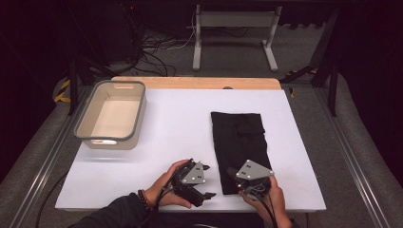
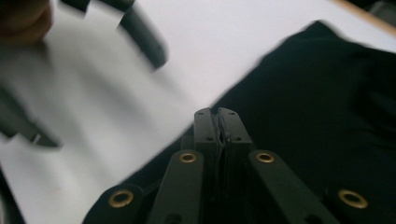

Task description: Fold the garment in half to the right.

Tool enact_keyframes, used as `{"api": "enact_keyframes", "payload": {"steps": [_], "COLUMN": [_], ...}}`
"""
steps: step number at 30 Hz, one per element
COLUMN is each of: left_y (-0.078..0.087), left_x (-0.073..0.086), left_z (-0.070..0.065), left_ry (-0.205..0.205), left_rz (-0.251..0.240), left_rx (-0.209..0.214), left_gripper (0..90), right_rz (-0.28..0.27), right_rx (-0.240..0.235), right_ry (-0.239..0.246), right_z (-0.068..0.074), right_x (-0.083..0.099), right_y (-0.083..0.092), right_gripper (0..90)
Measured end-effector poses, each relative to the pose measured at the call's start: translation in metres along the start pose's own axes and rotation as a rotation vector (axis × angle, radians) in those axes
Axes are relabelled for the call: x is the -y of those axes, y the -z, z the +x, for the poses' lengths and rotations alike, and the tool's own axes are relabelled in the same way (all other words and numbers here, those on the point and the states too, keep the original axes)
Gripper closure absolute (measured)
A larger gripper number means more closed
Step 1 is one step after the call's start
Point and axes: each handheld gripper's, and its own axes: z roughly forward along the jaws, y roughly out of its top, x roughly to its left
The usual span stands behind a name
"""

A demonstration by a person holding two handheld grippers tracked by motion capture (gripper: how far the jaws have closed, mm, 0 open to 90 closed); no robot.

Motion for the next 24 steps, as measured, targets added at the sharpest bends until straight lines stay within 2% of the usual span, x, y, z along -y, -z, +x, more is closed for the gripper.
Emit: {"api": "enact_keyframes", "payload": {"steps": [3, 4, 5, 6, 8, 9, 10, 11, 14, 15, 18, 20, 22, 24], "left_y": [-0.016, -0.016, -0.027, -0.031, -0.039, -0.039, -0.042, -0.046, -0.049, -0.05, -0.052, -0.052, -0.051, -0.049], "left_x": [-0.01, -0.01, -0.018, -0.02, -0.024, -0.024, -0.024, -0.026, -0.027, -0.028, -0.029, -0.028, -0.028, -0.028], "left_z": [-0.007, -0.007, -0.01, -0.011, -0.01, -0.01, -0.009, -0.005, -0.001, 0.003, 0.009, 0.013, 0.016, 0.018], "left_ry": [-0.045, -0.045, -0.089, -0.107, -0.116, -0.116, -0.113, -0.098, -0.078, -0.065, -0.023, -0.011, -0.02, -0.029], "left_rz": [0.02, 0.02, 0.044, 0.046, 0.059, 0.059, 0.07, 0.082, 0.082, 0.087, 0.096, 0.089, 0.089, 0.085], "left_rx": [0.025, 0.025, 0.025, 0.029, 0.04, 0.04, 0.04, 0.046, 0.056, 0.077, 0.107, 0.112, 0.118, 0.115], "left_gripper": [15.3, 15.7, 16.2, 16.9, 18.0, 18.4, 18.4, 19.1, 20.5, 21.7, 25.6, 32.9, 40.1, 53.5], "right_rz": [-0.039, -0.052, -0.065, -0.069, -0.074, -0.074, -0.066, -0.064, -0.056, -0.033, -0.001, 0.014, 0.038, 0.053], "right_rx": [0.061, 0.081, 0.116, 0.138, 0.181, 0.181, 0.197, 0.227, 0.281, 0.294, 0.309, 0.322, 0.322, 0.314], "right_ry": [-0.071, -0.096, -0.121, -0.129, -0.158, -0.158, -0.178, -0.227, -0.271, -0.277, -0.318, -0.333, -0.344, -0.358], "right_z": [-0.015, -0.02, -0.026, -0.029, -0.036, -0.036, -0.04, -0.047, -0.052, -0.055, -0.06, -0.063, -0.067, -0.07], "right_x": [0.004, 0.006, 0.01, 0.012, 0.022, 0.022, 0.027, 0.036, 0.048, 0.053, 0.063, 0.067, 0.071, 0.073], "right_y": [0.02, 0.027, 0.036, 0.041, 0.052, 0.052, 0.056, 0.065, 0.075, 0.075, 0.076, 0.076, 0.074, 0.072], "right_gripper": [87.4, 87.4, 87.4, 87.4, 87.4, 87.4, 87.4, 87.4, 87.5, 87.5, 87.5, 87.4, 87.4, 87.0]}}
